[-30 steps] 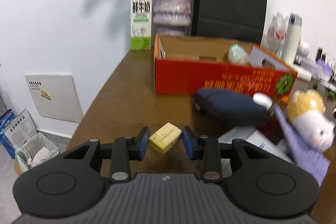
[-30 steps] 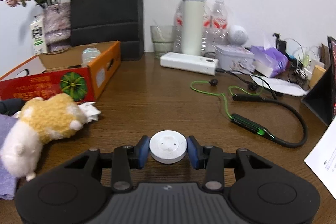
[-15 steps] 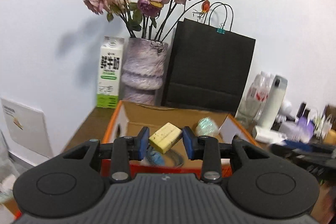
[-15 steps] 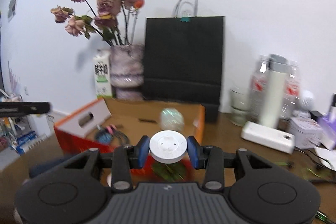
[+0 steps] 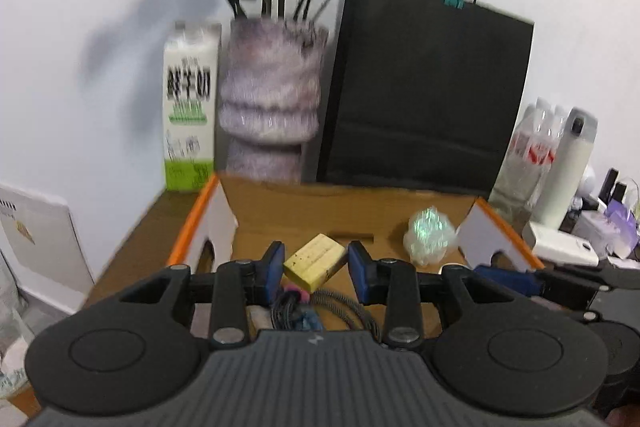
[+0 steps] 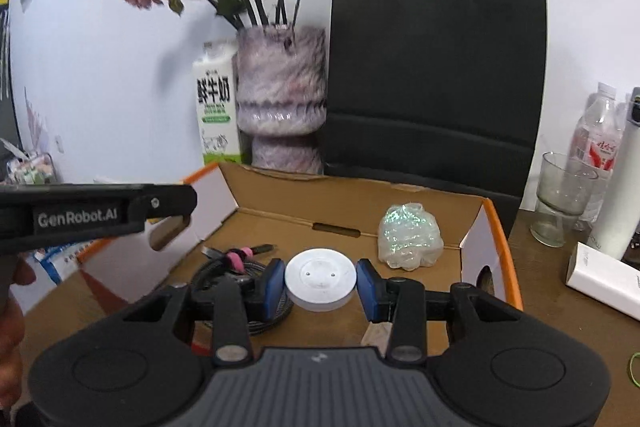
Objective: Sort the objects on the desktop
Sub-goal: 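Grasp yellow eraser with left tool while right grasps white puck, drop both in box, then return both tools to the table toward the cotton-bud box and plush hamster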
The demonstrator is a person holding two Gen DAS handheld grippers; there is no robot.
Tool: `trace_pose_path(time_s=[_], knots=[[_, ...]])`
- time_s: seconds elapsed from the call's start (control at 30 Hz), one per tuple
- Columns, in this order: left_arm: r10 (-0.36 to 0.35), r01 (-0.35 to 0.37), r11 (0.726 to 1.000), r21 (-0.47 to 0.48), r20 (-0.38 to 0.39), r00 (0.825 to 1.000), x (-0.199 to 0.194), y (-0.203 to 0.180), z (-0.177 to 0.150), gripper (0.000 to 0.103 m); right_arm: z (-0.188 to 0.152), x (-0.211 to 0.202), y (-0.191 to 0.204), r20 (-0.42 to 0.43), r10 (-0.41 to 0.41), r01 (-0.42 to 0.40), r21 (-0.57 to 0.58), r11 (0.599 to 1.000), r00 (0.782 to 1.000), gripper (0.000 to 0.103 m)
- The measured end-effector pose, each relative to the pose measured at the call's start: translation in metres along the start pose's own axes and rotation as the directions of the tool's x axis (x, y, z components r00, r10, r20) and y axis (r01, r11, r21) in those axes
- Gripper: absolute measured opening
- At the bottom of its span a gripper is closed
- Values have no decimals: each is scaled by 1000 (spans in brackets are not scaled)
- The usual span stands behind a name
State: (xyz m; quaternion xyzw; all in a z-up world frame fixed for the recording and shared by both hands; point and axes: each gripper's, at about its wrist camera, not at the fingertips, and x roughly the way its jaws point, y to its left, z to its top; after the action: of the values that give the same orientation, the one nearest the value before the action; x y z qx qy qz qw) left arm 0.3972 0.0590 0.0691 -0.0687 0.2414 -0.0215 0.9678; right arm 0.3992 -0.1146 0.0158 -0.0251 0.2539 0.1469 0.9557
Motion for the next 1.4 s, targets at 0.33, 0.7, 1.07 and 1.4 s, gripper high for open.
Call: trace_pose_path(time_s=[0.33,0.7,1.07,1.4], knots=[[26,-26,1000,5,-36,999,3,-1,-7,67,-3,7,-1,-41,10,-10,8,1000,999,41],[34,-35,999,-22,-14,999,-16,-8,3,103,2,-8,-1,11,-13,13,7,1000,1000,103],[37,-37,999,-20,-19,999,-32,-6,6,103,6,-32,0,20,-26,27,-17,1000,999,103],[29,-28,998,53,-22,999,-80,5,-18,103,-10,-95,-38,13,-23,22,49,999,1000,103]])
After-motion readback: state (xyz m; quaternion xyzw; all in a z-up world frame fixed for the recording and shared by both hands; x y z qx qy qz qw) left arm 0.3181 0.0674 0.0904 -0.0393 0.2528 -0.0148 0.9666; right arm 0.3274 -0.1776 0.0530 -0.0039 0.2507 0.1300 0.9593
